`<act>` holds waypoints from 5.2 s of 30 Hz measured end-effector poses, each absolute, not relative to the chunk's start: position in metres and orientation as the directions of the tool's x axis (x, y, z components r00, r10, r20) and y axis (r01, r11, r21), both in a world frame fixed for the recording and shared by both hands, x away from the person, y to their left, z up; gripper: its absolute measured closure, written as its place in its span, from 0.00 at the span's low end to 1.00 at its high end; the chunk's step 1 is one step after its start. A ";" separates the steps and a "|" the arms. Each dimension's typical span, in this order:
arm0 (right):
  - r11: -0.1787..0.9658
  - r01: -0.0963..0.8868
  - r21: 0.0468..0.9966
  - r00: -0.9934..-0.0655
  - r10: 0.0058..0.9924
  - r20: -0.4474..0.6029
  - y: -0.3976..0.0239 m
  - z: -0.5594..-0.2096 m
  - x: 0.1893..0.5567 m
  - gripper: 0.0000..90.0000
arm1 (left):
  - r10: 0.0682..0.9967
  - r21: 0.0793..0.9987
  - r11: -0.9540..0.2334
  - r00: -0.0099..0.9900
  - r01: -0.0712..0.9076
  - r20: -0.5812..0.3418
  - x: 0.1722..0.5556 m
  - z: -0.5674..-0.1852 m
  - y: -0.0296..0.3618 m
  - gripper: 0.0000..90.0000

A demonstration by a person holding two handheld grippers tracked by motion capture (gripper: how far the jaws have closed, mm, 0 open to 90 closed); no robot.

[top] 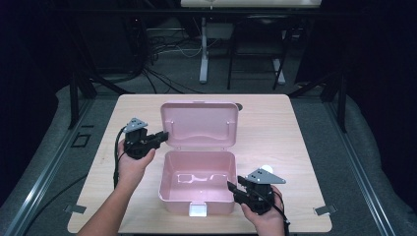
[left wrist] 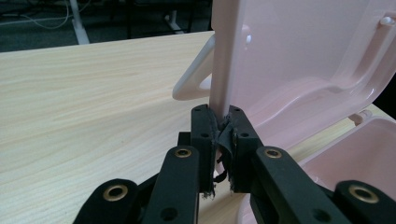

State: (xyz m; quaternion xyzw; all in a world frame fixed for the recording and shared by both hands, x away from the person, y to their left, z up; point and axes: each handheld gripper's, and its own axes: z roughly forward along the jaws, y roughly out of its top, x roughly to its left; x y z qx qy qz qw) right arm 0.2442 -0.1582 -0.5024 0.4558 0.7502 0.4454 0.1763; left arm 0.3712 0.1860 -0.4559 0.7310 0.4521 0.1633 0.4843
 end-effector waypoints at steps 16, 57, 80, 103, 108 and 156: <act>0.181 0.534 0.826 -0.520 0.841 0.152 -0.158 -0.503 0.246 0.66 | 0.815 0.815 -0.099 0.516 0.571 -0.263 0.384 -0.456 0.187 0.93; 0.175 0.532 0.828 -0.519 0.840 0.156 -0.158 -0.503 0.241 0.67 | 0.814 0.776 -0.095 0.497 0.623 -0.299 0.387 -0.459 0.186 0.92; 0.170 0.531 0.830 -0.517 0.841 0.158 -0.158 -0.503 0.241 0.67 | 0.814 0.756 -0.082 0.482 0.649 -0.325 0.392 -0.465 0.185 0.88; 0.166 0.531 0.831 -0.517 0.841 0.163 -0.158 -0.504 0.242 0.67 | 0.804 0.747 -0.057 0.474 0.663 -0.359 0.394 -0.471 0.185 0.84; 0.166 0.531 0.831 -0.516 0.841 0.162 -0.158 -0.504 0.241 0.67 | 0.797 0.742 -0.045 0.471 0.669 -0.377 0.395 -0.473 0.186 0.83; 0.166 0.528 0.833 -0.515 0.842 0.159 -0.158 -0.504 0.240 0.67 | 0.785 0.698 -0.019 0.444 0.716 -0.433 0.397 -0.489 0.183 0.70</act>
